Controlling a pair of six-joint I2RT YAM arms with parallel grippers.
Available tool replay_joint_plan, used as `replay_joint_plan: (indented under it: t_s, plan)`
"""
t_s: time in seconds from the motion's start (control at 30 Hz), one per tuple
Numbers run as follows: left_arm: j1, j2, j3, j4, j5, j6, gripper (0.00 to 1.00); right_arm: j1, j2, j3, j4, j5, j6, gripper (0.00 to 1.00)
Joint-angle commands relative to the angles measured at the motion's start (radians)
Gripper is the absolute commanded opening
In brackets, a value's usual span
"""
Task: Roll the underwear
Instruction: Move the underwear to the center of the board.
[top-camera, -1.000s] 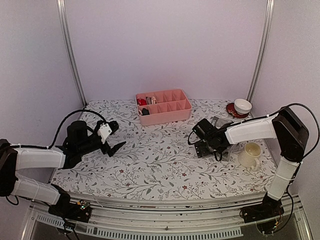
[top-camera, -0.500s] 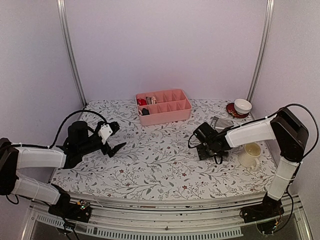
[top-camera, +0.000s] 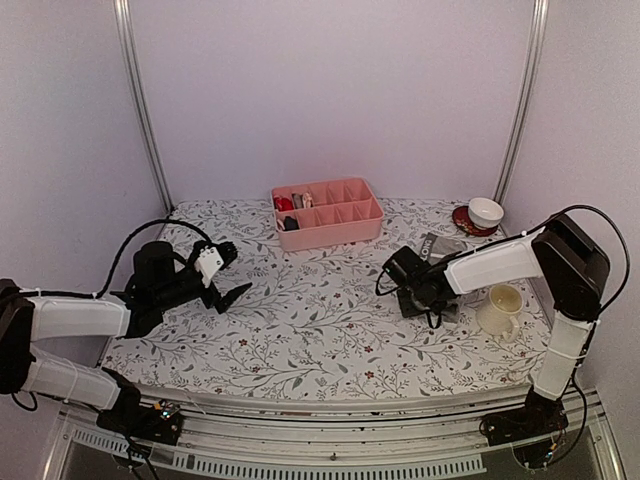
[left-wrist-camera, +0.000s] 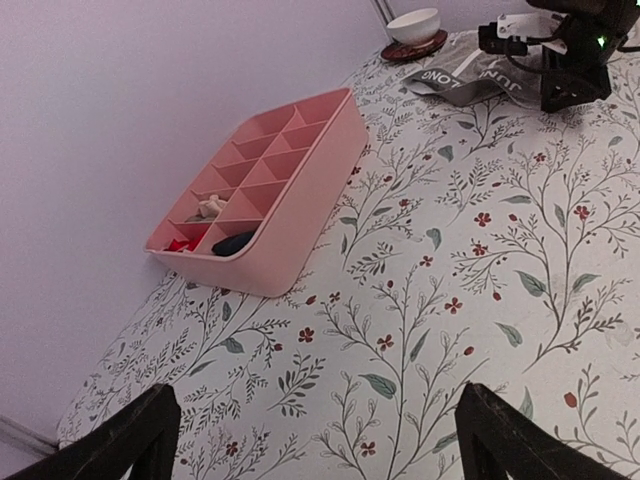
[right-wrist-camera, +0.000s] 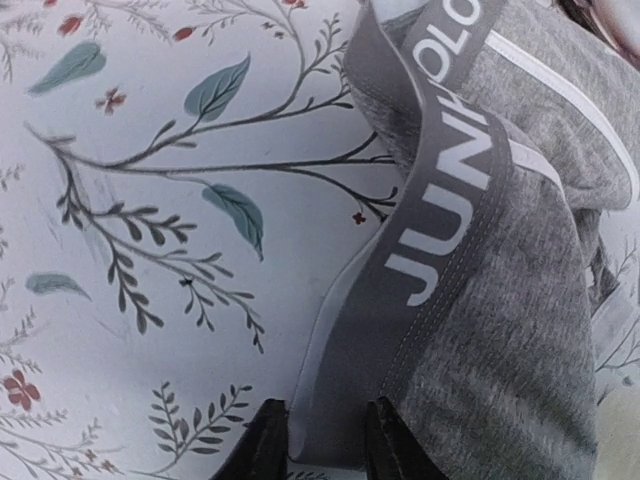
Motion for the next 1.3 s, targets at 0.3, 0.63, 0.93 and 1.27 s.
replay_joint_plan:
  t_s: [0.3, 0.63, 0.93, 1.27]
  plan:
    - [0.001, 0.005, -0.005, 0.018, 0.009, 0.008, 0.98, 0.214, 0.031, 0.029, 0.036, 0.04, -0.143, 0.02]
    - [0.001, 0.024, -0.003, 0.02, 0.006, 0.02, 0.99, 0.449, 0.066, 0.059, 0.399, -0.386, -0.347, 0.02]
    - [0.002, 0.06, 0.015, 0.003, 0.004, 0.026, 0.99, 0.521, -0.009, 0.025, 0.524, -0.661, -0.416, 0.47]
    - [0.0, 0.1, 0.171, -0.234, 0.125, -0.033, 0.98, 0.229, -0.31, -0.001, 0.391, -0.441, -0.351, 0.98]
